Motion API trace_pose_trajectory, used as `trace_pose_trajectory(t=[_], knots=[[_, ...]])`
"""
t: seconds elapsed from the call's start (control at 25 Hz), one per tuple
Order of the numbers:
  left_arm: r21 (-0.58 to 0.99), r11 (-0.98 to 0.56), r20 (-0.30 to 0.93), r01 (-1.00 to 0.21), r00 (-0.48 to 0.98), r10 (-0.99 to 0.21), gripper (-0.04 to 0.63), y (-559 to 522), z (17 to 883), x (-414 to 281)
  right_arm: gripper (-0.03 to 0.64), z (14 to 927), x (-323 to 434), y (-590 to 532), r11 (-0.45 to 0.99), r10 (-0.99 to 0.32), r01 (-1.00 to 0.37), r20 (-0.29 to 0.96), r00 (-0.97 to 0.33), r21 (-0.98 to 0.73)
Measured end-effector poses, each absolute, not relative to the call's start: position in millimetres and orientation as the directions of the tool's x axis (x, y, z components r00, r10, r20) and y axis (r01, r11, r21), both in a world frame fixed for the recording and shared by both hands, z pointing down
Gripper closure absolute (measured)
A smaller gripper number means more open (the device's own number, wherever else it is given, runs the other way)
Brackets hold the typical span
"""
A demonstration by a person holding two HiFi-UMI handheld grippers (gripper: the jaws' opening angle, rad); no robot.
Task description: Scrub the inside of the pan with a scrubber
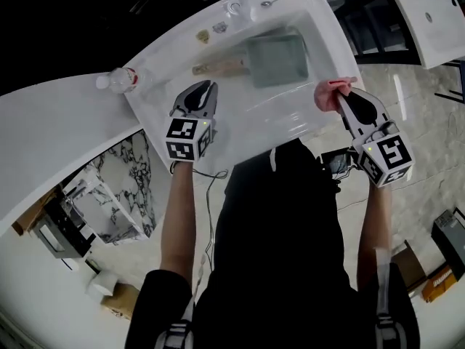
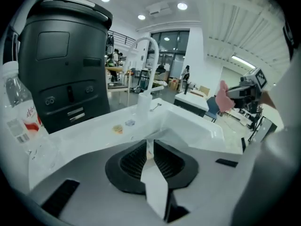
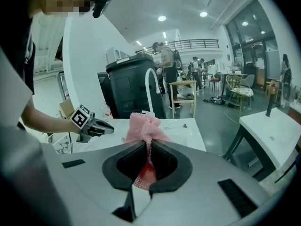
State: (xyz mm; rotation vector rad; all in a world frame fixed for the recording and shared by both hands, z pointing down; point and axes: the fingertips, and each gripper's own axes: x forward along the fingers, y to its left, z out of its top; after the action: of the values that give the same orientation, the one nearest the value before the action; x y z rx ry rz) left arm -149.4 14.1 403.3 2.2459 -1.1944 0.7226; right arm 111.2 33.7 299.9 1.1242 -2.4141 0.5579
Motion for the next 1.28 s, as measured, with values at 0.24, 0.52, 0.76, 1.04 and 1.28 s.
trace_pose_trajectory(t=[0.24,0.52,0.76,1.04,1.28], knots=[[0.117,-0.361,0.748,-0.925,0.321,-0.581,0.436,1,468,-179,0.58,344,100,10,0.635,-0.536,-0.742,0.568,-0.624,-0.216],[0.039,-0.19,0.774,-0.981,0.15,-0.615,0.368,-25,520,-209,0.578,397,95,-21,0.686,-0.448,-0.699,0.637,-0.627,-0.204],[0.043,-0.087,0.793,-0.995,0.087,-0.603,0.336,-37,543,-221,0.579,438,94,-39,0.677,-0.407,-0.713,0.714,-0.57,-0.183],[0.037,-0.05,0.785,-0.998,0.06,-0.616,0.334,-42,553,-220,0.578,484,90,-50,0.604,-0.371,-0.768,0.777,-0.509,-0.214],[0.022,-0.044,0.788,-0.999,0.044,-0.614,0.334,-43,552,-219,0.578,518,81,-51,0.621,-0.33,-0.762,0.819,-0.469,-0.186]])
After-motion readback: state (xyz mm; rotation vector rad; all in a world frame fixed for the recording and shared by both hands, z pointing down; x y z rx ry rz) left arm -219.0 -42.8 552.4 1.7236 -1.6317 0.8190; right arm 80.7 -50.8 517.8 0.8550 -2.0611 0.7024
